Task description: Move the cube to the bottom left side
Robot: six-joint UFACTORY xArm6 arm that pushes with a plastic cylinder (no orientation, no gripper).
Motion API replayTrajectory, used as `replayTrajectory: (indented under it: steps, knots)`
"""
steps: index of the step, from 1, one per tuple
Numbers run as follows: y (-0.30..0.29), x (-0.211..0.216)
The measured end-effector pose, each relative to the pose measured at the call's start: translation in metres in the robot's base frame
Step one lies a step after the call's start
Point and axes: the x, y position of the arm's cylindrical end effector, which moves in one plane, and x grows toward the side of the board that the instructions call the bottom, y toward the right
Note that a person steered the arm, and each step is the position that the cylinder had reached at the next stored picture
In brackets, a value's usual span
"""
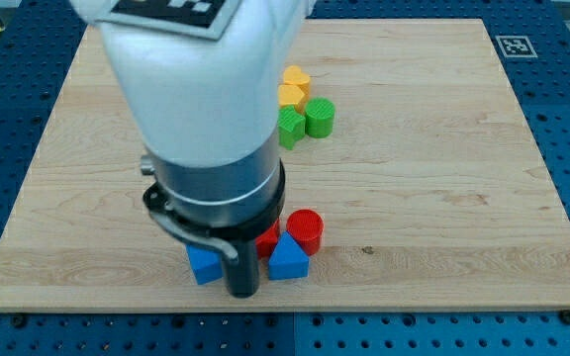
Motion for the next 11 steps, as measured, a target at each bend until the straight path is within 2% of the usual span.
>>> replayTrajectory:
  steps: [3, 4, 5, 7, 9, 11]
  knots:
    - [-0.054, -0.016]
    - [-0.055, -0.036]
    - [-0.065, -0.039]
    - [-0.125, -0.042]
    - [-0.150, -0.073]
    - [-0.156, -0.052]
